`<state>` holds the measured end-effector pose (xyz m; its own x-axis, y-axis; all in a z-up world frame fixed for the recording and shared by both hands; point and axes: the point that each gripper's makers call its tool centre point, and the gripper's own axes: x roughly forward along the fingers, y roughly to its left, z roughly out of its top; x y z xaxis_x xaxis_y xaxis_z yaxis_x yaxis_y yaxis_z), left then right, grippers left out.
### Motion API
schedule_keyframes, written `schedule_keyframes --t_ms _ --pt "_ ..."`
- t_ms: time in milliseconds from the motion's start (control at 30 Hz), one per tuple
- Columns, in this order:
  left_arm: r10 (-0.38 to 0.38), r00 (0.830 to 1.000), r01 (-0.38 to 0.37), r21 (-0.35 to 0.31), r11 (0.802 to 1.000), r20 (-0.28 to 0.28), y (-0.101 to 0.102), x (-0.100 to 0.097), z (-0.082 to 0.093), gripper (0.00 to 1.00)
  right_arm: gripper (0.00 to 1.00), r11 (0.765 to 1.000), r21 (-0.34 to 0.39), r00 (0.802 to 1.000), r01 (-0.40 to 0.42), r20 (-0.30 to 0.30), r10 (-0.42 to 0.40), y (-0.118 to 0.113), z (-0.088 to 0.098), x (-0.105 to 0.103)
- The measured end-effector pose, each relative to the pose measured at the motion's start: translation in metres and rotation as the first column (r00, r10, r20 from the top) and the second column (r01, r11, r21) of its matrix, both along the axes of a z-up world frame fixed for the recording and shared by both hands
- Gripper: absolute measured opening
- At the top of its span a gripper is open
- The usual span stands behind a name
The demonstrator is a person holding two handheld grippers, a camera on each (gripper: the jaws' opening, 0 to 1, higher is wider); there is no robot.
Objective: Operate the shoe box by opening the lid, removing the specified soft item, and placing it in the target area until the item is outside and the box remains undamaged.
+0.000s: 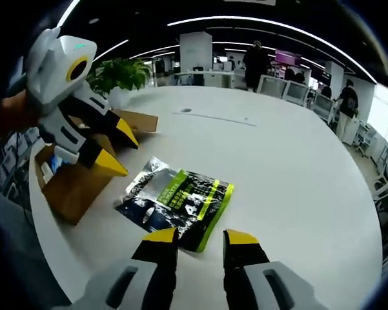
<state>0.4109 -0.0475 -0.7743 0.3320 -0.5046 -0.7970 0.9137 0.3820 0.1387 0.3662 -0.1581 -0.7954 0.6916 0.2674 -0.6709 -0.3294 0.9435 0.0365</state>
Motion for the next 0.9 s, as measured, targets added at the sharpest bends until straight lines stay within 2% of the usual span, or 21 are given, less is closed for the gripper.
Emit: schedule_keyframes --t_ms 167,333,500,600,800,900 --pt "0.038 0.999 -0.038 -0.015 0.999 0.003 0.010 -0.001 0.010 0.30 0.27 0.998 0.068 0.999 0.019 -0.029 -0.017 0.008 0.011 -0.004" --pt "0.087 0.996 -0.088 -0.063 0.994 -0.021 0.019 -0.006 0.023 0.33 0.29 0.996 0.092 1.000 -0.008 -0.009 0.009 0.021 0.026 -0.004" --pt "0.099 0.995 -0.101 -0.075 0.992 -0.031 0.032 -0.011 0.031 0.37 0.32 0.991 0.125 0.999 -0.045 0.008 0.044 0.039 0.040 -0.004" --pt "0.131 0.990 -0.135 -0.091 0.987 -0.050 0.045 -0.013 0.036 0.38 0.32 0.985 0.160 0.998 -0.065 0.001 0.066 0.052 0.047 -0.006" --pt "0.185 0.980 -0.194 -0.139 0.971 -0.073 0.070 -0.018 0.049 0.42 0.33 0.977 0.179 0.993 -0.118 0.021 0.116 0.074 0.061 -0.005" --pt "0.192 0.978 -0.201 -0.143 0.969 -0.077 0.083 -0.020 0.054 0.43 0.33 0.970 0.191 0.989 -0.149 0.034 0.145 0.088 0.068 -0.003"
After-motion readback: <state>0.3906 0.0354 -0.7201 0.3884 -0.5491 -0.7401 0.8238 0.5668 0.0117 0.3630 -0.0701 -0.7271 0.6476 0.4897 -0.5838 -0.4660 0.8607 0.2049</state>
